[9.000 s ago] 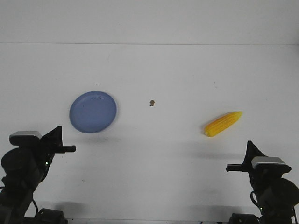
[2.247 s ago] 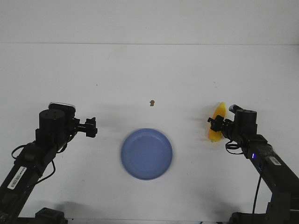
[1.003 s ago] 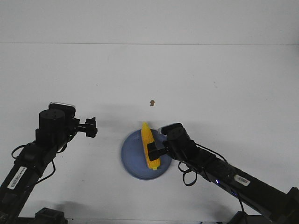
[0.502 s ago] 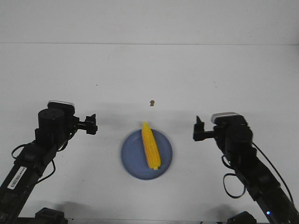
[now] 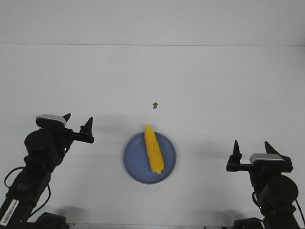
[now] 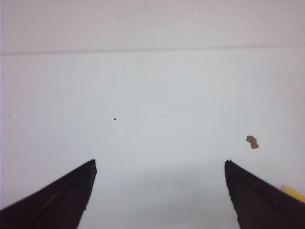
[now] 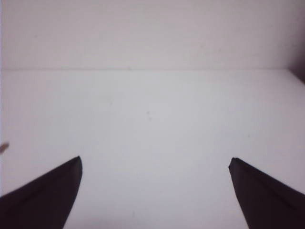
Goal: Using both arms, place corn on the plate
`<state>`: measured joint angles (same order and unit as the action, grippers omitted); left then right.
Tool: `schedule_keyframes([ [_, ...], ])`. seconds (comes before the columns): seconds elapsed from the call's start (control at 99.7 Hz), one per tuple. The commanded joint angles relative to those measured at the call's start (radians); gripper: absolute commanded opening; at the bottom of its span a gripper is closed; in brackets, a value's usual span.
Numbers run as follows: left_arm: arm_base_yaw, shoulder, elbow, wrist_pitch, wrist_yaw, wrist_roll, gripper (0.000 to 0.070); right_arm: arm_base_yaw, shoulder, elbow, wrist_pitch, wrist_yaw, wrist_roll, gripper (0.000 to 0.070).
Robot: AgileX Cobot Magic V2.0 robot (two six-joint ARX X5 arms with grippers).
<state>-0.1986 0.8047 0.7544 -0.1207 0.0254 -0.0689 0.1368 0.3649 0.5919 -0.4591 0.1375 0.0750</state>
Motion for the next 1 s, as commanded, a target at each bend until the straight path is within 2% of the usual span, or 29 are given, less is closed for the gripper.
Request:
schedule_keyframes([
  [0.0,-0.002,-0.057,-0.042,0.017,0.001,-0.004,0.0541,0.002,-0.044,-0.02,0.008,-0.019,0.008,0.0649],
  [0.221,-0.001,-0.273,-0.199,0.011,-0.002,-0.025,0.0524,0.002,-0.117,-0.024,-0.029,-0.036,0.003,0.0643],
  [0.281,-0.001,-0.318,-0.223,0.01,-0.004,-0.025,0.049,0.002,-0.116,-0.024,-0.036,-0.04,0.003,0.064],
  [0.371,0.0,-0.368,-0.237,0.0,-0.005,-0.025,0.0487,0.002,-0.115,-0.024,-0.032,-0.049,0.003,0.0577],
  [0.431,0.0,-0.386,-0.237,-0.009,-0.014,-0.024,0.0472,0.002,-0.115,-0.024,-0.025,-0.049,0.003,0.0508],
  [0.482,0.0,-0.397,-0.237,-0.015,-0.024,-0.023,0.0405,0.001,-0.115,-0.024,-0.021,-0.048,0.002,0.0442],
  [0.522,0.0,-0.403,-0.237,-0.016,-0.026,-0.021,0.0325,0.001,-0.115,-0.024,-0.017,-0.046,-0.001,0.0373],
  [0.572,0.0,-0.408,-0.237,-0.015,-0.026,-0.021,0.0193,0.001,-0.115,-0.024,-0.013,-0.047,-0.001,0.0258],
  [0.662,0.0,-0.409,-0.237,-0.014,-0.026,-0.022,0.0,0.001,-0.115,-0.024,-0.014,-0.046,-0.002,0.0054],
  [0.702,0.0,-0.409,-0.237,-0.015,-0.026,-0.022,0.0006,0.001,-0.115,-0.024,-0.014,-0.043,-0.002,0.001],
  [0.993,0.0,-0.409,-0.237,-0.013,-0.026,-0.023,0.0015,0.001,-0.116,-0.023,-0.013,-0.032,0.0,0.001],
])
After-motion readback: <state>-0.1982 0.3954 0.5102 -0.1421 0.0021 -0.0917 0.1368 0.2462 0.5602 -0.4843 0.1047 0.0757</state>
